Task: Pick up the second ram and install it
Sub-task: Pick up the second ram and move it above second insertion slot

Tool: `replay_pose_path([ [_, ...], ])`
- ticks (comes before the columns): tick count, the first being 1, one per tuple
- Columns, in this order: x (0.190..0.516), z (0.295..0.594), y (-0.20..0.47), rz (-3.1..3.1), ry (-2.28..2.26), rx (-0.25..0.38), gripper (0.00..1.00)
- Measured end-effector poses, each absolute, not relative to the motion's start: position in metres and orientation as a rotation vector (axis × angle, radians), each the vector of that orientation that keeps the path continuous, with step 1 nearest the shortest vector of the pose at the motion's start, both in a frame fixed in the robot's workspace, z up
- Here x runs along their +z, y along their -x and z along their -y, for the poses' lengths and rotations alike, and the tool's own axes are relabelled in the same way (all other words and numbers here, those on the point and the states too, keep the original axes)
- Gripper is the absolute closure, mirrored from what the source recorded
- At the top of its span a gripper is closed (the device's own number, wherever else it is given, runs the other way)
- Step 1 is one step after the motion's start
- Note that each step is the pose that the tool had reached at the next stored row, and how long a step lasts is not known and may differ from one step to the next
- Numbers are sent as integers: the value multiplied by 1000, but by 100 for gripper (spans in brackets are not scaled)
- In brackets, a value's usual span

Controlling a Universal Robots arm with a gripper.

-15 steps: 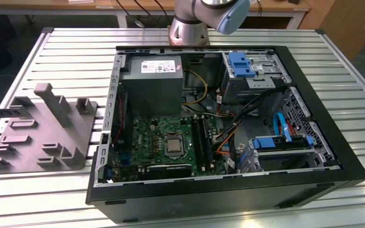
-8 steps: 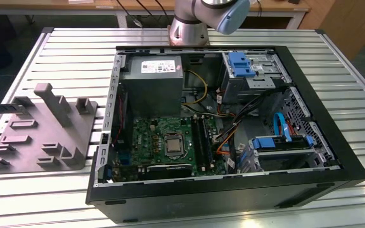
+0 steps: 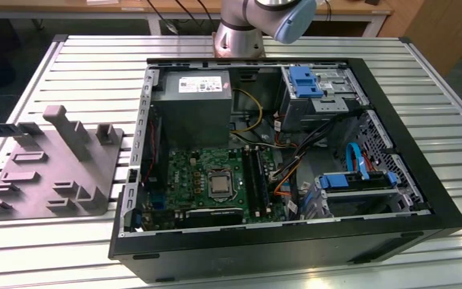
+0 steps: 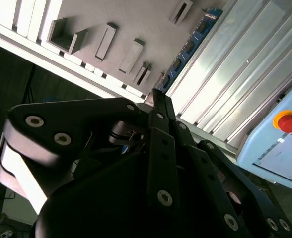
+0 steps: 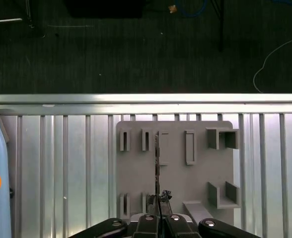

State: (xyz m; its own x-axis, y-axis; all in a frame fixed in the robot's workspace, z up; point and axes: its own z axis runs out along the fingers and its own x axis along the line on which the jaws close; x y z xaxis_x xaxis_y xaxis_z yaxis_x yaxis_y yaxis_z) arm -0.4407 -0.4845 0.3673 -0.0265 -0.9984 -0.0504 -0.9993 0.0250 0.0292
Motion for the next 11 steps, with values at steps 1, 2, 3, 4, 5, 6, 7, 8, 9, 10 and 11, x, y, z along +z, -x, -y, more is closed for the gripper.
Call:
replay_pose_path([
  [1, 369, 484, 441, -2238, 2181, 88, 89],
  [2, 371, 484, 441, -2238, 2181, 88, 89],
  [3, 373, 484, 441, -2238, 2181, 88, 89],
  [4, 376, 484, 441, -2238, 2181, 88, 89],
  [5, 378, 484, 441, -2238, 2181, 88, 89],
  [6, 381, 484, 440, -2238, 2181, 88, 89],
  [7, 384, 484, 440, -2238, 2181, 88, 89],
  [8, 387, 484, 440, -2238, 2181, 88, 89],
  [9, 390, 484, 440, -2238, 2181, 88, 89],
  [10, 394, 484, 440, -2238, 2181, 88, 89],
  [11, 397, 484, 440, -2238, 2181, 88, 89],
])
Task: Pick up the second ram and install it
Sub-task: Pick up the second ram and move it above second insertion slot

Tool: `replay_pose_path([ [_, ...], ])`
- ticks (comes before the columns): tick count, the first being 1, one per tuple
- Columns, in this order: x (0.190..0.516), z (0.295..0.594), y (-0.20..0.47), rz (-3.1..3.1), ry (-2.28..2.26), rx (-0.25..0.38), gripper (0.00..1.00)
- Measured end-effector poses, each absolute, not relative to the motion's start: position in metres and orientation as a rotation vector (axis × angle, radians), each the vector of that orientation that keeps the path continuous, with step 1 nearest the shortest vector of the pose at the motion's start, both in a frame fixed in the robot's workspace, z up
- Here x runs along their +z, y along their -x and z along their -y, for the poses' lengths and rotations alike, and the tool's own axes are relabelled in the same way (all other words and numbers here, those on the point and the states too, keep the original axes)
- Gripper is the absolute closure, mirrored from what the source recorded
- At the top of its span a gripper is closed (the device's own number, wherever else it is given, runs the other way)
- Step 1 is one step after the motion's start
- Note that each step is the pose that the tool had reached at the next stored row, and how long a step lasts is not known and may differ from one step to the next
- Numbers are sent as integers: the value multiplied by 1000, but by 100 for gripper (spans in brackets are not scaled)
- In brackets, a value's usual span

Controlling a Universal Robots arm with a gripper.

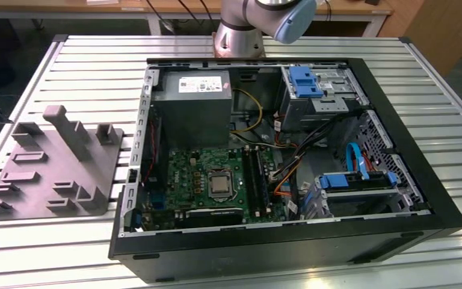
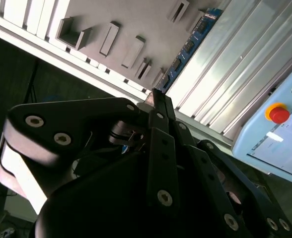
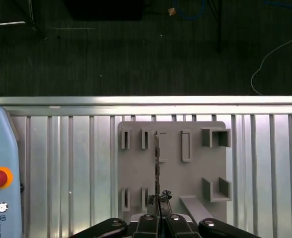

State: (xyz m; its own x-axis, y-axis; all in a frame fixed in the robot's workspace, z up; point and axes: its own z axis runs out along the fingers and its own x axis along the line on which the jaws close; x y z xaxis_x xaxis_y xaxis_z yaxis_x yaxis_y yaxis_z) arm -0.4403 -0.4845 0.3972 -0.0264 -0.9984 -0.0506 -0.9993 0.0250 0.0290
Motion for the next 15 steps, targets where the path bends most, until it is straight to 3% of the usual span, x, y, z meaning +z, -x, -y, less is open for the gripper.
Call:
replay_pose_path([
  [8, 426, 484, 440, -2238, 2181, 88, 89],
  [15, 427, 484, 440, -2238, 2181, 88, 89],
])
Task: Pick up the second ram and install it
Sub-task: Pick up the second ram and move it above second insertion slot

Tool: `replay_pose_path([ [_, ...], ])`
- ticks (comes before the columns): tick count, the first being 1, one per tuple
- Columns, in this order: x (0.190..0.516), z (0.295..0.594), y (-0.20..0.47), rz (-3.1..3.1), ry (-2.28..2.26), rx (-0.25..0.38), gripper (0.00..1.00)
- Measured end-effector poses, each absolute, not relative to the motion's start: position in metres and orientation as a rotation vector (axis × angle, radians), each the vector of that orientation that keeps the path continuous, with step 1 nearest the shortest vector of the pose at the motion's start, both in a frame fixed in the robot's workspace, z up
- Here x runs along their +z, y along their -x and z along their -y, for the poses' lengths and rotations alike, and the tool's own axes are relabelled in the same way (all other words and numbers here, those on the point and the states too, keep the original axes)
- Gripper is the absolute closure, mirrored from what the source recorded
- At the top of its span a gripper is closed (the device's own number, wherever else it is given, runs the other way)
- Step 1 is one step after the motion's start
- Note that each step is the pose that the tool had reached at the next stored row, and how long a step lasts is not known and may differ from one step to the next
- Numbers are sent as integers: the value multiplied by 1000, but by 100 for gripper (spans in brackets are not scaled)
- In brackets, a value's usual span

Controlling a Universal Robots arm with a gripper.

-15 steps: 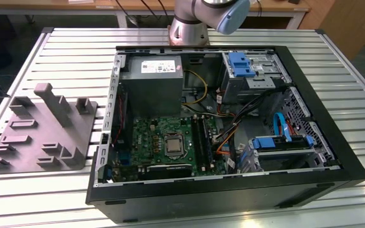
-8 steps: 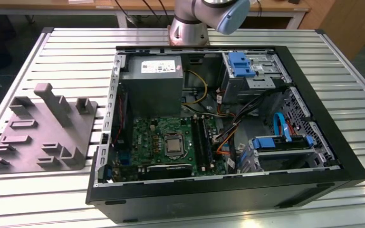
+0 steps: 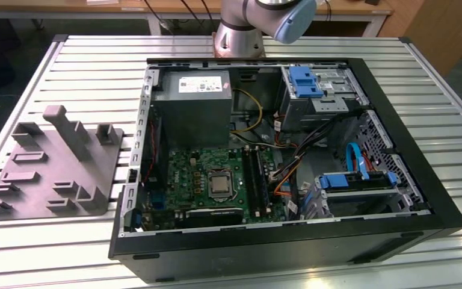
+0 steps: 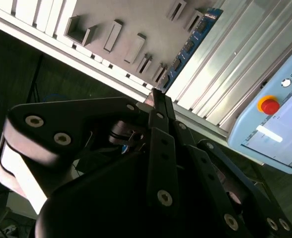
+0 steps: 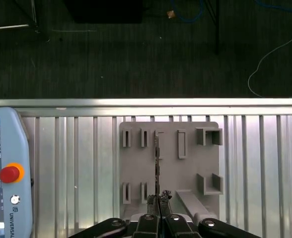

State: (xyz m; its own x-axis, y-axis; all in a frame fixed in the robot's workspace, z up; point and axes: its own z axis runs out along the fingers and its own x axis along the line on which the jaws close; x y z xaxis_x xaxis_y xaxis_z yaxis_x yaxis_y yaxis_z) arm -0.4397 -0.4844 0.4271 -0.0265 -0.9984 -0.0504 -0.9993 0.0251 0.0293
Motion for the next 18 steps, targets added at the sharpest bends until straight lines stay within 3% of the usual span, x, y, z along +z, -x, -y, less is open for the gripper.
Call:
replay_pose_path([
  [18, 427, 484, 378, -2238, 2181, 88, 89],
])
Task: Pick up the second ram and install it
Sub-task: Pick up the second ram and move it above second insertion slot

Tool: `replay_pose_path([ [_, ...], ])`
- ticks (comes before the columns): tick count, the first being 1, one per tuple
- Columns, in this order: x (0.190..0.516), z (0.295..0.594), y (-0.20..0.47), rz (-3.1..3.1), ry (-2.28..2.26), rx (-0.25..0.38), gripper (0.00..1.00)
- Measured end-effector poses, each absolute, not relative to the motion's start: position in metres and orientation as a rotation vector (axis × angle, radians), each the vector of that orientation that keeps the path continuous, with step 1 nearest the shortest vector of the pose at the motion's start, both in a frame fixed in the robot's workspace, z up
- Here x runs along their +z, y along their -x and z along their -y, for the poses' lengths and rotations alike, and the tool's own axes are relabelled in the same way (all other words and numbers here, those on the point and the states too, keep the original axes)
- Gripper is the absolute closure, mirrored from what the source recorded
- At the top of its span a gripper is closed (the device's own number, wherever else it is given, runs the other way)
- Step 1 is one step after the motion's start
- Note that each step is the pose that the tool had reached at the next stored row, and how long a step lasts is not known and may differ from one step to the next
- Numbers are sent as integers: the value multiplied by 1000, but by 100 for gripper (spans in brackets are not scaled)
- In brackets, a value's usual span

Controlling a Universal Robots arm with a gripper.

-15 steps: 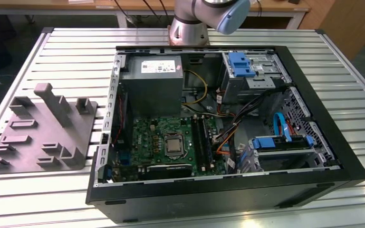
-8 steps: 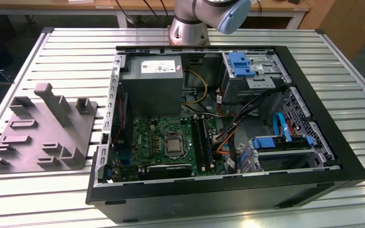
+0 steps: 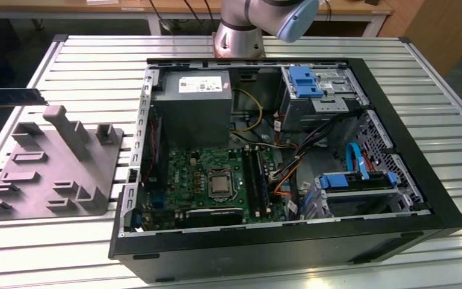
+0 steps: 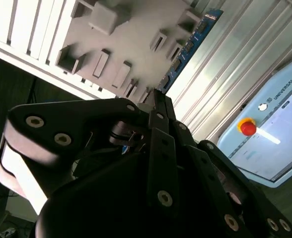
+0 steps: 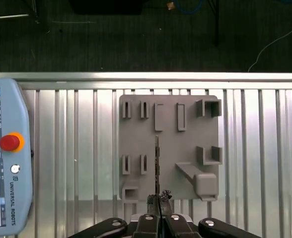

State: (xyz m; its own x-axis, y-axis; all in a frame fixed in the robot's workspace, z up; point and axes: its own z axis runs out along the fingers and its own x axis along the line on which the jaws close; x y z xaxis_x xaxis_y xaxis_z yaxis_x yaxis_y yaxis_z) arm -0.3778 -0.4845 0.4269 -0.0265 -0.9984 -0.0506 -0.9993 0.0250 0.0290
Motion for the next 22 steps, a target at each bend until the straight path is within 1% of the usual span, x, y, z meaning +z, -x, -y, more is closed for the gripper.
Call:
replay_pose_path([
  [22, 427, 484, 269, -2238, 2181, 88, 89],
])
